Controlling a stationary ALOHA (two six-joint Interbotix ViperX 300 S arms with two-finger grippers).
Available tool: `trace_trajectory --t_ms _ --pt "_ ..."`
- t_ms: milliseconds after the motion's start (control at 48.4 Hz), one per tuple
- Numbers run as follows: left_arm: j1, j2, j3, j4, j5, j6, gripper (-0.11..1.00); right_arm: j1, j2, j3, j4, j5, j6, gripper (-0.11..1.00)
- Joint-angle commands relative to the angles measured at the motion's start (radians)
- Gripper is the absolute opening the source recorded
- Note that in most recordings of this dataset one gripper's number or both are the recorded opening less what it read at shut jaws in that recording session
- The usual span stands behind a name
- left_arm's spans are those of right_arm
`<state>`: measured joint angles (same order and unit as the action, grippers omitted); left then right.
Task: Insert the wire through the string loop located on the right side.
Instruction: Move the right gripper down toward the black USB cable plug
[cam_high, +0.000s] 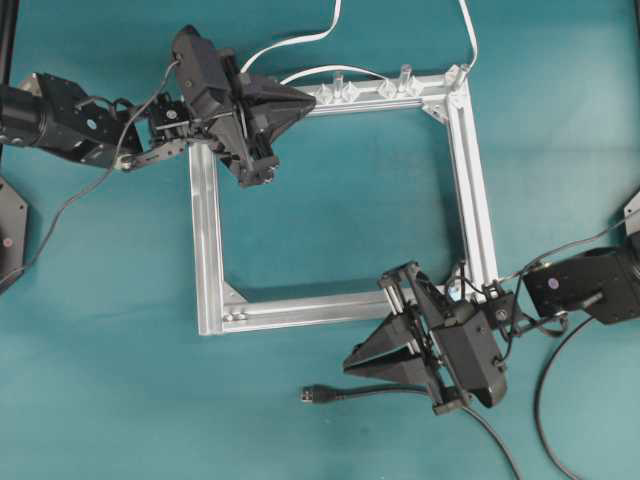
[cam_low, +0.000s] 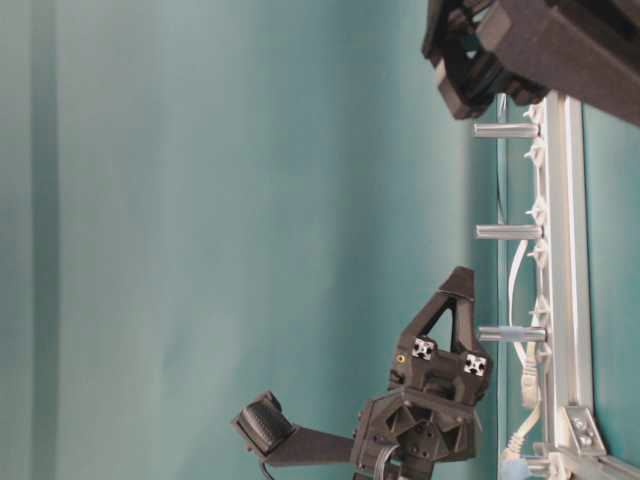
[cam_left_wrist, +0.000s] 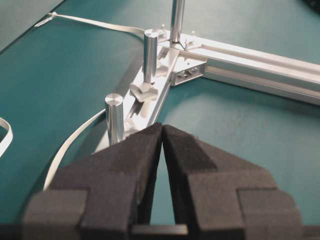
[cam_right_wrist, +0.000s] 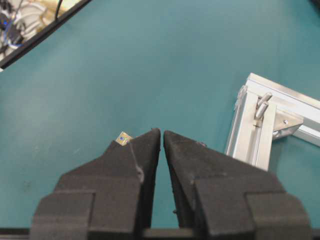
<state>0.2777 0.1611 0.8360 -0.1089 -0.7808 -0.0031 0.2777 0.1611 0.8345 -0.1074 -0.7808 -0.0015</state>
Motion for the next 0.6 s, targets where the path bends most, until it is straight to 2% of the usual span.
trace_trajectory --t_ms 0,41,103,165,269,393,476,579 --pt "-0.003 -0.067 -0.026 0.038 0.049 -0.005 0.15 0.003 -0.023 -0.021 0.002 -0.005 0.008 0.24" --pt "-0.002 -0.081 -0.034 0.037 0.087 -0.005 0.12 0.003 -0.029 -0.026 0.008 0.006 0.009 0.22" --pt "0.0 -0.103 -0.051 0.037 0.155 -0.003 0.01 0.003 -0.032 -0.035 0.008 0.029 0.014 0.09" --pt "0.0 -0.127 -0.069 0.04 0.236 0.003 0.0 0.003 -0.032 -0.046 0.005 0.058 0.014 0.02" --pt "0.0 -0.155 -0.081 0.041 0.316 0.0 0.0 0.003 -0.032 -0.057 0.005 0.104 0.015 0.02" --pt "-0.008 -0.172 -0.071 0.04 0.331 -0.006 0.0 0.003 -0.032 -0.063 0.009 0.132 0.017 0.02" --pt "-0.011 -0.175 -0.067 0.04 0.334 -0.015 0.0 0.003 -0.032 -0.063 0.009 0.13 0.023 0.12" --pt "-0.012 -0.175 -0.071 0.04 0.336 -0.031 0.01 0.003 -0.032 -0.069 0.012 0.135 0.052 0.37"
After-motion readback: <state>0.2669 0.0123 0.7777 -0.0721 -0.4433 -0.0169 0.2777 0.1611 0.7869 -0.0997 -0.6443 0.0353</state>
